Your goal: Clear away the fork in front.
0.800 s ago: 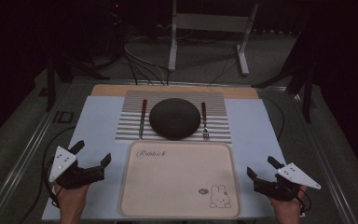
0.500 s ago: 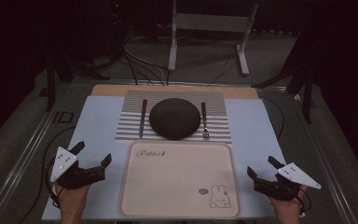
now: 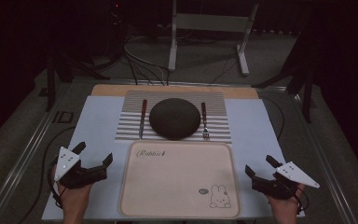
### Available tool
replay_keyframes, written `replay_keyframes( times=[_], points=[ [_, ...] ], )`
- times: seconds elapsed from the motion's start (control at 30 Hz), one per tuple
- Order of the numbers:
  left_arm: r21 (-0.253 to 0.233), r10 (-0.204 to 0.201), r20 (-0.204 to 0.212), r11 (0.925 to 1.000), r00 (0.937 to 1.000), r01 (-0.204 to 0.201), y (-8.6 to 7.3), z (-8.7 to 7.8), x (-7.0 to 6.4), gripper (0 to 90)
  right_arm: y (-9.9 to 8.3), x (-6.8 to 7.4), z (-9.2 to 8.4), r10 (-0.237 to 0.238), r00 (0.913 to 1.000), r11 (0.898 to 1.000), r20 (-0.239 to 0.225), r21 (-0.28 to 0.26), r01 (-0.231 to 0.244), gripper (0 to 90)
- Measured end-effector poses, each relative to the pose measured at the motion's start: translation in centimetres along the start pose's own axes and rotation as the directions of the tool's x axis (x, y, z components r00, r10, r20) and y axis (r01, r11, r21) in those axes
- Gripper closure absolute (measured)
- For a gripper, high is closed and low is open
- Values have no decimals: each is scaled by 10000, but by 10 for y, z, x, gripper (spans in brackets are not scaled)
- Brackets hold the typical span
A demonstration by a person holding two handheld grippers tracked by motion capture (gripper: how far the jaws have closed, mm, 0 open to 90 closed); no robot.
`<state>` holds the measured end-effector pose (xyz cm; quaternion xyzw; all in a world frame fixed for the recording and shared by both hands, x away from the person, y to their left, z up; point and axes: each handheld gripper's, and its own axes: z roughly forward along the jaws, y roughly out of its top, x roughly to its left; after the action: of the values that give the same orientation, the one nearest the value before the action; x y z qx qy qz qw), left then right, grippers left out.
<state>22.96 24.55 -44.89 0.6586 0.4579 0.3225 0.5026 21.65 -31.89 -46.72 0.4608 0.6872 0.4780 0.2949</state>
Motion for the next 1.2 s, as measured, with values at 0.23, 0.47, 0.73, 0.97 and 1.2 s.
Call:
replay_keyframes(
  times=[0.23, 0.47, 0.73, 0.97, 1.2],
  points=[
    [-61, -97, -117, 9999, 9999, 96, -1, -1, 1, 0, 11, 3, 4, -29, 10000, 10000, -12, 35, 29, 110],
    [-29, -78, -226, 10000, 9997, 77, -1, 1, 0, 0, 25, 0, 9, -26, 9999, 10000, -144, -33, 25, 110],
    [-7, -17, -417, 10000, 9991, 17, -1, 1, -2, 0, 36, 3, 16, -121, 9999, 9999, -115, 85, 122, 111],
    [-12, 61, -552, 10000, 9985, -62, -2, 2, -3, 0, 41, 4, 21, -75, 9999, 9999, -70, 114, 76, 111],
    [15, 55, -595, 10000, 9982, -54, -2, 4, -3, 0, 52, 8, 28, -97, 9998, 9999, -155, 88, 98, 111]
  ],
)
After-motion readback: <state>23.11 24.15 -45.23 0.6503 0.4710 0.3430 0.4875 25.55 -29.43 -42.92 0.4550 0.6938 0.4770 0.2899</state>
